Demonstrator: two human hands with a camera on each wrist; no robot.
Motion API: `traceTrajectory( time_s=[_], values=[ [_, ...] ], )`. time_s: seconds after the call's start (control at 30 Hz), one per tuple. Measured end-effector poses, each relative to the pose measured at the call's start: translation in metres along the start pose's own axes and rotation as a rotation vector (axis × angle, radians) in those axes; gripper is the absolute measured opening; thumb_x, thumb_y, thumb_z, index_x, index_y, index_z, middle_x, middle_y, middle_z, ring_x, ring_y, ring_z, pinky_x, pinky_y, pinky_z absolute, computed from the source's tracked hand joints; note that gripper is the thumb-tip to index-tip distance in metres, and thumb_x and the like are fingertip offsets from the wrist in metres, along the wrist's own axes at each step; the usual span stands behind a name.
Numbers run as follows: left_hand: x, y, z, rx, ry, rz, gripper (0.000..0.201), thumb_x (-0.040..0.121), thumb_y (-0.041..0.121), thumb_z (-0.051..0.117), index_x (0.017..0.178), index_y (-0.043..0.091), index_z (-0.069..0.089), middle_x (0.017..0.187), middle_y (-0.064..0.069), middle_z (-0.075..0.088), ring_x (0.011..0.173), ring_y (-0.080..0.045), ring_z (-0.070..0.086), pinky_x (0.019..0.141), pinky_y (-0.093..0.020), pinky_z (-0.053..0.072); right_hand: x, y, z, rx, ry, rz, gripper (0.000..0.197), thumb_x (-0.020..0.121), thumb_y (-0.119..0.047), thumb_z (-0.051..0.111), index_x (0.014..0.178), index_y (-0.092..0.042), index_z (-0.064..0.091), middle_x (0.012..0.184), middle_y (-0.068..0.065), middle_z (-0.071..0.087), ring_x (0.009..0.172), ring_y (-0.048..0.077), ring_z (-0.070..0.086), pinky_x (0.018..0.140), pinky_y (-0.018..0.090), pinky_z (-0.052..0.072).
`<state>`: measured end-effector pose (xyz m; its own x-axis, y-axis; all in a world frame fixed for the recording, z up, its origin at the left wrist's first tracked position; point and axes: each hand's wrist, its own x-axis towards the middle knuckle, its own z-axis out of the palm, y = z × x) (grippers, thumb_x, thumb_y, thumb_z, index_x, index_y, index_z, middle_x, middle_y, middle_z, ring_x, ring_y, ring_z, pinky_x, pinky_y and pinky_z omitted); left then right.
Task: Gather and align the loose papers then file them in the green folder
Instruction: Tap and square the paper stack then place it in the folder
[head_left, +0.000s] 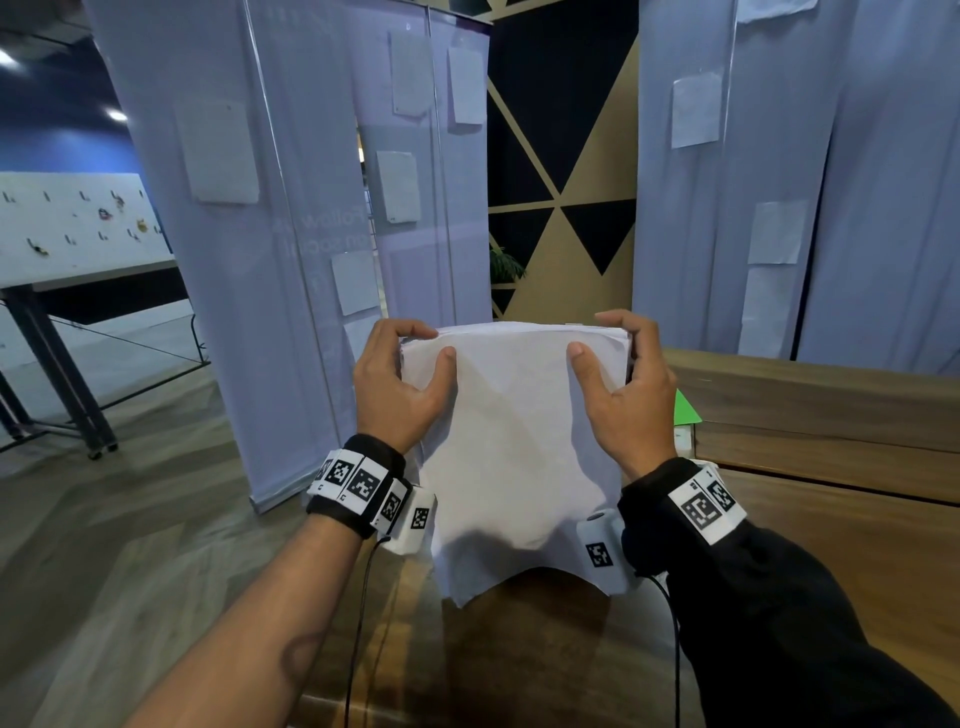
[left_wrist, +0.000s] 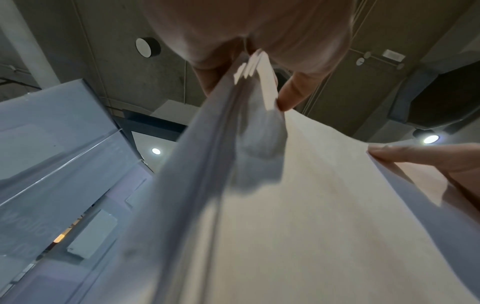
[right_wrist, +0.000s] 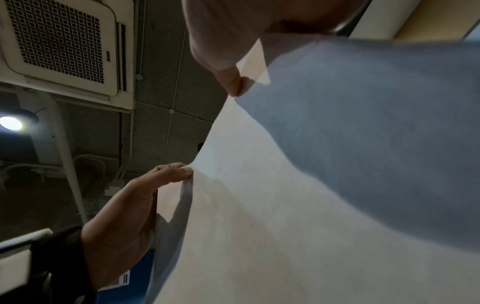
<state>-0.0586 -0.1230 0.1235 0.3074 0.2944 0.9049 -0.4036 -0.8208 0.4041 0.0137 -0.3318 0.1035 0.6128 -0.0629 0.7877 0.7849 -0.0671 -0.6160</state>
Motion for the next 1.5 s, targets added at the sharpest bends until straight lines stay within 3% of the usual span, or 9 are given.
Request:
traceTrajectory(
  time_s=[0.3, 0.43, 0.6, 0.7, 0.87, 1.07, 1.17, 1.27, 1.5],
  values=[
    [-0.001, 0.011, 0.015, -0.157, -0.064, -0.119, 0.033, 0.083, 0.017, 0.067, 0.114, 0.016, 0.056, 0.103, 0.008, 0.057, 0.081, 0.005, 0.057, 0.072, -0.012, 0.047, 0.0, -0.001, 0.001, 0.052, 0.011, -0.017, 0.031, 0.087, -0.029, 0.067, 0.106, -0.034, 0.044, 0.092, -0.024, 0.054, 0.077, -0.002, 0.059, 0.062, 0.026, 0.053],
    [0.0, 0.016, 0.017, -0.429, -0.006, -0.367, 0.045, 0.08, 0.015, 0.069, 0.117, 0.019, 0.044, 0.094, 0.007, 0.051, 0.069, 0.004, 0.059, 0.065, -0.017, 0.051, 0.002, 0.0, -0.003, 0.172, -0.024, 0.151, 0.044, 0.079, -0.026, 0.076, 0.111, -0.03, 0.046, 0.09, -0.014, 0.057, 0.079, 0.013, 0.062, 0.065, 0.025, 0.054],
    [-0.056, -0.015, 0.015, -0.612, -0.261, -0.831, 0.067, 0.065, 0.041, 0.089, 0.122, 0.02, 0.061, 0.118, -0.01, 0.07, 0.108, -0.032, 0.068, 0.092, -0.058, 0.053, -0.005, 0.011, -0.016, 0.355, -0.181, 0.464, 0.033, 0.076, -0.019, 0.079, 0.106, -0.017, 0.064, 0.098, -0.003, 0.071, 0.08, 0.005, 0.068, 0.067, 0.019, 0.054],
    [-0.097, -0.018, 0.017, -0.501, -0.335, -0.92, 0.05, 0.072, 0.029, 0.087, 0.116, 0.016, 0.067, 0.118, -0.008, 0.071, 0.109, -0.026, 0.068, 0.099, -0.049, 0.051, -0.036, 0.031, -0.018, 0.404, -0.317, 0.595, 0.033, 0.075, -0.004, 0.077, 0.105, -0.012, 0.066, 0.096, -0.001, 0.072, 0.071, -0.002, 0.069, 0.062, 0.015, 0.056],
    [-0.109, -0.007, 0.028, -0.269, -0.338, -0.812, 0.018, 0.083, 0.019, 0.077, 0.094, 0.023, 0.064, 0.103, -0.003, 0.071, 0.09, -0.016, 0.067, 0.069, -0.01, 0.054, -0.065, 0.051, 0.003, 0.226, -0.161, 0.563, 0.033, 0.077, -0.007, 0.077, 0.102, -0.023, 0.063, 0.095, -0.007, 0.07, 0.078, -0.003, 0.067, 0.076, 0.021, 0.056],
    [-0.083, 0.003, 0.034, -0.26, -0.207, -0.645, 0.016, 0.084, 0.031, 0.076, 0.094, 0.029, 0.064, 0.088, 0.016, 0.069, 0.082, -0.005, 0.069, 0.07, -0.021, 0.057, -0.041, 0.029, 0.013, 0.191, 0.02, 0.402, 0.026, 0.078, -0.02, 0.077, 0.093, -0.031, 0.058, 0.086, -0.021, 0.065, 0.076, -0.011, 0.063, 0.069, 0.011, 0.05],
    [-0.096, -0.01, 0.034, -0.218, -0.357, -0.696, 0.014, 0.086, 0.026, 0.074, 0.098, 0.025, 0.067, 0.094, 0.007, 0.072, 0.083, -0.008, 0.067, 0.071, -0.016, 0.054, -0.05, 0.041, 0.009, 0.131, -0.087, 0.455, 0.027, 0.078, -0.017, 0.077, 0.096, -0.027, 0.058, 0.089, -0.016, 0.068, 0.077, -0.004, 0.064, 0.063, 0.006, 0.047],
    [-0.118, -0.031, 0.034, -0.079, -0.611, -0.72, 0.032, 0.087, 0.028, 0.072, 0.113, 0.009, 0.069, 0.112, -0.009, 0.073, 0.093, -0.016, 0.067, 0.083, -0.028, 0.055, -0.074, 0.064, 0.007, 0.013, -0.189, 0.625, 0.017, 0.078, -0.019, 0.077, 0.09, -0.016, 0.066, 0.094, 0.008, 0.074, 0.082, 0.019, 0.069, 0.068, 0.023, 0.05],
    [-0.115, -0.053, 0.034, -0.074, -0.646, -0.601, 0.069, 0.079, 0.043, 0.071, 0.138, 0.02, 0.044, 0.126, 0.006, 0.061, 0.112, -0.01, 0.059, 0.089, -0.024, 0.048, -0.076, 0.091, 0.001, -0.033, -0.203, 0.684, 0.045, 0.072, -0.031, 0.079, 0.111, -0.011, 0.067, 0.104, 0.004, 0.072, 0.095, 0.021, 0.068, 0.086, 0.039, 0.056]
  ],
)
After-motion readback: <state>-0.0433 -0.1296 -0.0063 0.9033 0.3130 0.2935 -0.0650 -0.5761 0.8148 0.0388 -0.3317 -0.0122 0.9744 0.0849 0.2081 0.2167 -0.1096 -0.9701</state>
